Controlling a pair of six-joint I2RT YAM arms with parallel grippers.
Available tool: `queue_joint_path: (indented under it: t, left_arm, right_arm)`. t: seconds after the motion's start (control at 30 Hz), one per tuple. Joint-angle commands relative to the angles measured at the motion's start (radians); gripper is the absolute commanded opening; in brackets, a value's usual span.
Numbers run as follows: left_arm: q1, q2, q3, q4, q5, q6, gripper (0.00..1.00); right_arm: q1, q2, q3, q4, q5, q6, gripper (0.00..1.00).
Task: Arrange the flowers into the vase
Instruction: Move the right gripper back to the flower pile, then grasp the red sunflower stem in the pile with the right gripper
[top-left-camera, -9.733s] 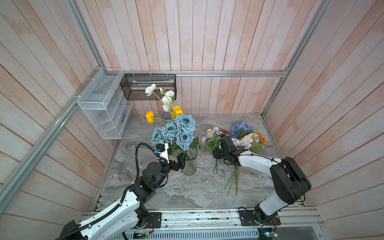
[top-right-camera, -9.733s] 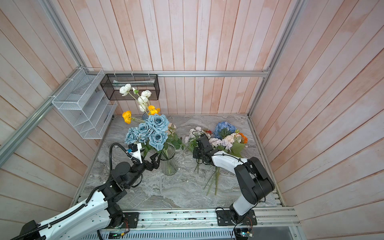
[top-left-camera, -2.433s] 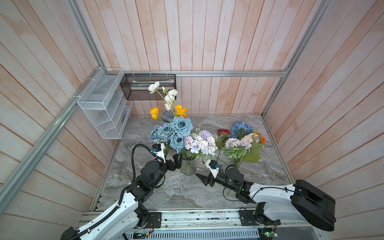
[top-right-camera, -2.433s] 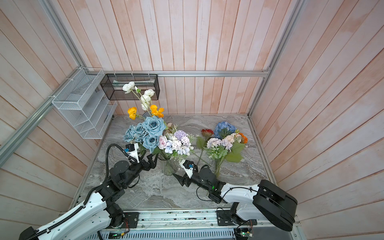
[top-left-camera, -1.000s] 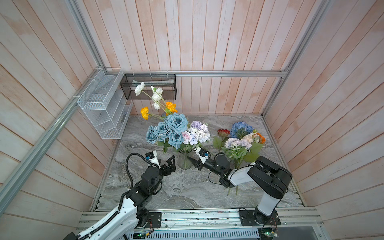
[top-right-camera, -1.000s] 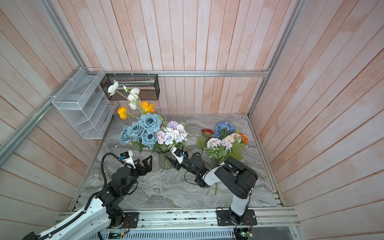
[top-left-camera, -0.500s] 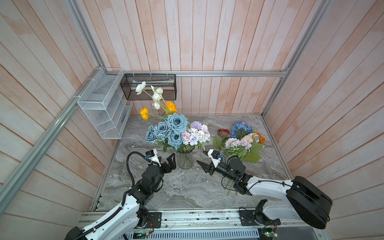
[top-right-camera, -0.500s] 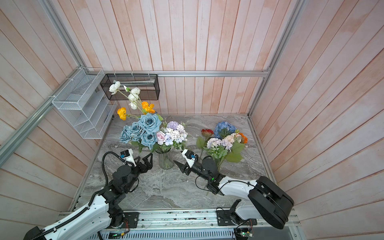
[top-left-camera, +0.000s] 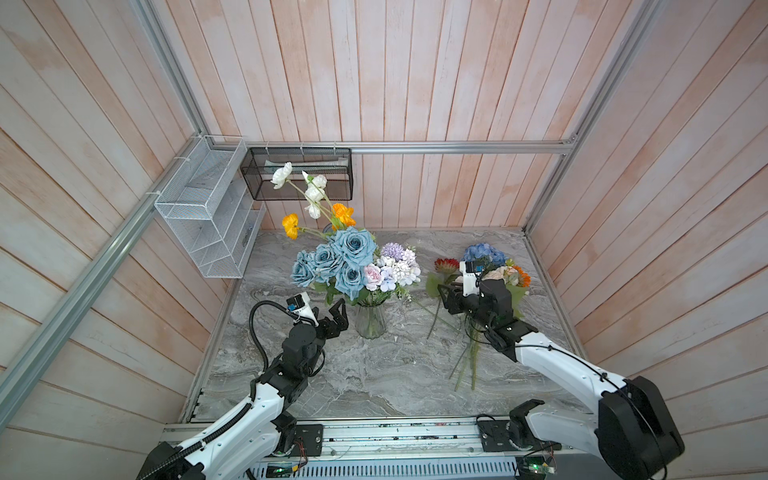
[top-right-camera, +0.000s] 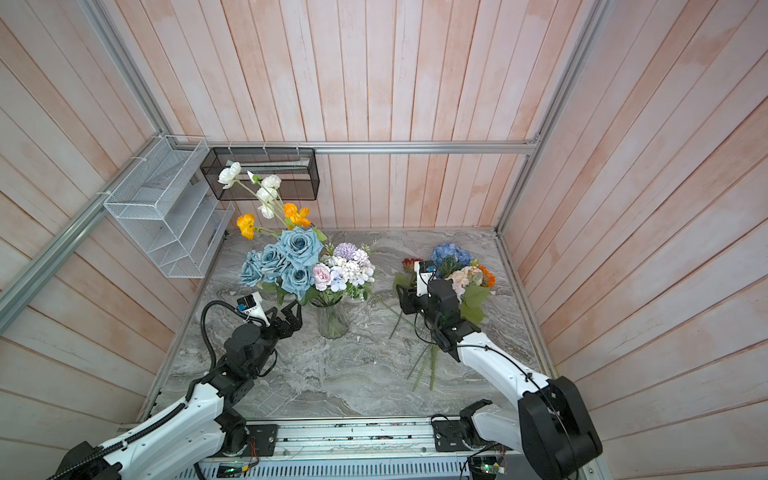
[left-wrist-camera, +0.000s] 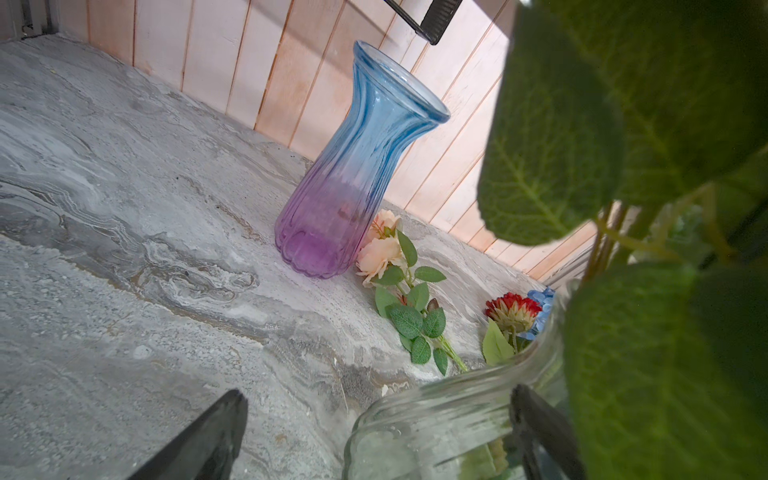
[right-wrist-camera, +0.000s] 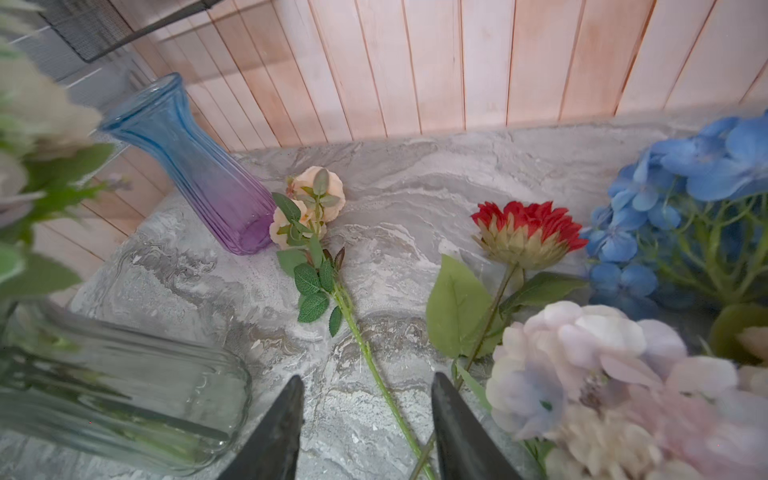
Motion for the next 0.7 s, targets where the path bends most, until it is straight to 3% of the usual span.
queue_joint_path:
  t: [0.0, 0.27, 0.67]
  left_arm:
    - [0.019, 0.007, -0.005, 0.038, 0.025, 0.006, 1.0]
    - [0.037, 0.01, -0.01, 0.036, 0.03, 0.006, 1.0]
    - [0.044, 0.057, 0.003, 0.056, 0.053, 0.02, 1.0]
  right_arm:
    - [0.001, 0.086, 0.087, -0.206, -0.073, 0.119, 0.48]
    - [0.007, 0.249, 0.167, -0.299, -0.091, 0.279, 0.41]
    - [0.01, 0.432, 0.241, -0.365, 0.066, 0.233, 0.35]
